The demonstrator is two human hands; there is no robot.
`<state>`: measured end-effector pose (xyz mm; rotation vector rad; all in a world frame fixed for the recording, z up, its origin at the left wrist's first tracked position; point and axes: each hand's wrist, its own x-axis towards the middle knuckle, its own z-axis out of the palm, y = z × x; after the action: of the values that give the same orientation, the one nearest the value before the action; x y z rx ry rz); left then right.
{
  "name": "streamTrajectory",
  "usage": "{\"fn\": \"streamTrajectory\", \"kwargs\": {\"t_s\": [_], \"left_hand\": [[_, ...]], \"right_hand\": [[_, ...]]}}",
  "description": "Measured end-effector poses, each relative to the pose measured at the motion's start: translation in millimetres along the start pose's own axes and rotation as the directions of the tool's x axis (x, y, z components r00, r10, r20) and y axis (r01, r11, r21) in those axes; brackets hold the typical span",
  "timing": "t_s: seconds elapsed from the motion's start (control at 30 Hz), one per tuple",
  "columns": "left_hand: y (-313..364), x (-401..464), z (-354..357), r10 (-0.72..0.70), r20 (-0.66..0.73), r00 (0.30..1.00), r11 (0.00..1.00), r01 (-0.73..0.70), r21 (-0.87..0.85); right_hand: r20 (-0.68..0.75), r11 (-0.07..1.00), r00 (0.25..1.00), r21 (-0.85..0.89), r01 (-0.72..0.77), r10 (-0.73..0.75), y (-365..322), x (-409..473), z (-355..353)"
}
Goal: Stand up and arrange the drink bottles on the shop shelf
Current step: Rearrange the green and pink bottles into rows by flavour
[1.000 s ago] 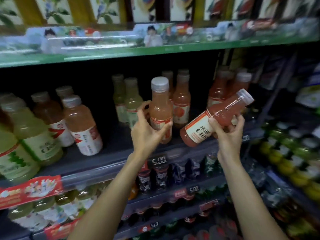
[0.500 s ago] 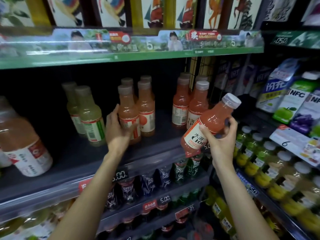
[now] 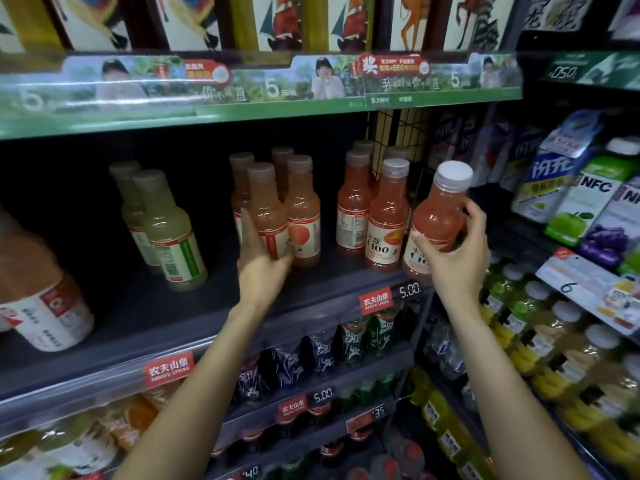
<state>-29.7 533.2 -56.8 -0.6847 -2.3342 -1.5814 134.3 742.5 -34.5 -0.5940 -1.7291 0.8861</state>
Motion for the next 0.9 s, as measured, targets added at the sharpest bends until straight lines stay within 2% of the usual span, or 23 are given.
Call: {"fn": "streamTrajectory", "kwargs": {"t_s": [0.13, 0.33, 0.43, 0.53, 0.63, 0.8, 0.9], "left_hand": [[2.8, -0.3, 6.6, -0.019, -0.007, 1.0, 0.999, 0.019, -0.029], [1.0, -0.2, 9.2, -0.035, 0.012, 0.999, 0.997, 0.036, -0.069], [-1.4, -1.0, 10.8, 0.002, -0.039, 0.999, 0.987, -0.008, -0.162], [1.9, -3.3, 10.9, 0.031, -0.132, 0.991, 0.996, -0.042, -0.084], [1.1, -3.0, 9.3, 0.026, -0.149, 0.988, 0.998, -0.033, -0.046], [2.6, -8.2, 6.3, 0.0, -0.057, 0.998, 0.993, -0.006, -0.115], [2.7, -12.6, 0.4, 0.032, 0.039, 0.999, 0.994, -0.028, -0.104]], "right_hand": [[0.032, 0.999, 0.999, -0.035, 0.007, -0.006, 5.4, 19.4, 5.5], [0.094, 0.99, 0.993, -0.133, -0.054, 0.067, 18.9, 37.9, 18.3], [0.132, 0.975, 0.991, -0.222, 0.006, 0.024, 21.8, 43.7, 19.8], [0.189, 0.919, 0.981, -0.377, 0.113, -0.042, 21.4, 53.4, 21.3], [0.234, 0.848, 0.971, -0.502, 0.17, -0.056, 20.8, 56.2, 22.7], [0.247, 0.9, 0.969, -0.419, 0.117, -0.011, 16.3, 42.2, 12.8], [0.255, 0.916, 0.961, -0.35, 0.198, -0.11, 12.3, 14.8, 4.1]]}}
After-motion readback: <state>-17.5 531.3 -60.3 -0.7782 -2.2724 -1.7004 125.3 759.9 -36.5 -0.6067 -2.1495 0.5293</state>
